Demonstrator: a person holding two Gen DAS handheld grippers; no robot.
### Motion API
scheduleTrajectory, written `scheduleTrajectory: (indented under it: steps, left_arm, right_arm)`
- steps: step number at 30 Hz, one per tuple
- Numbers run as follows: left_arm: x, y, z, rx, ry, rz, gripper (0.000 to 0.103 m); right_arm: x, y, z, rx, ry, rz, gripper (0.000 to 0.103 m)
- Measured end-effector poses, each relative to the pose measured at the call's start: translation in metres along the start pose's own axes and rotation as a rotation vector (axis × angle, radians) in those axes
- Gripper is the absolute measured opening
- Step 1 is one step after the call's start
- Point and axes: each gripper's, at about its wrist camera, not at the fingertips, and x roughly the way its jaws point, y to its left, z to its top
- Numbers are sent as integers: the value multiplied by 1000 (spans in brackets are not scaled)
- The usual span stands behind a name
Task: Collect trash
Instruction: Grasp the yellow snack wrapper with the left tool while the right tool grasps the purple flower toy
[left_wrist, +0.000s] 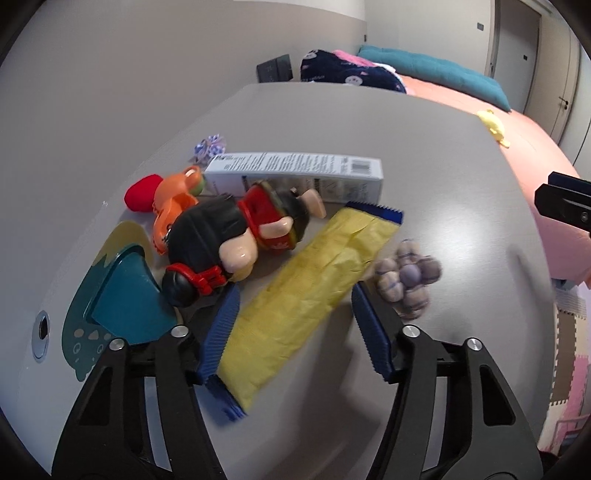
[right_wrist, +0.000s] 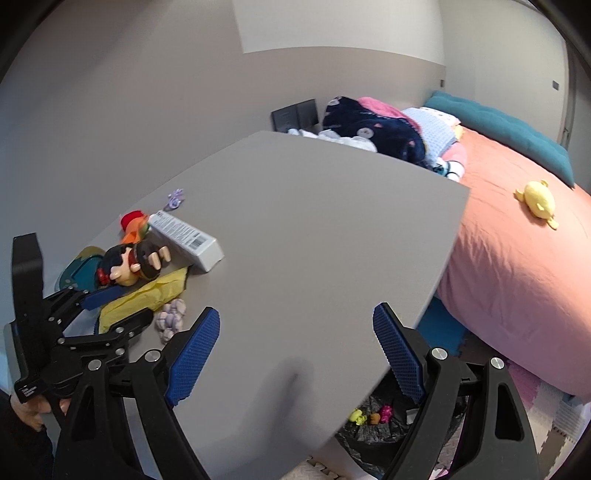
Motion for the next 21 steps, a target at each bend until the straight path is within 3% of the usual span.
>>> scheduleTrajectory:
  steps: [5,12,17,21]
  left_arm:
    - [-1,7,-2,-4,0,-27,51]
    - [-8,11,-9,-14,11,-29,25]
    - [-21,9,-19,-13,-30,1,15]
    - [-33,16,-24,-24,-54,7,15]
  right_arm:
    - [10,17,-2,-21,16,26,85]
    - [19,44,-7,-56,25,68,85]
    - [28,64,-11,-94,40,105,75]
    - [38,79,-16,-123,61,122,68]
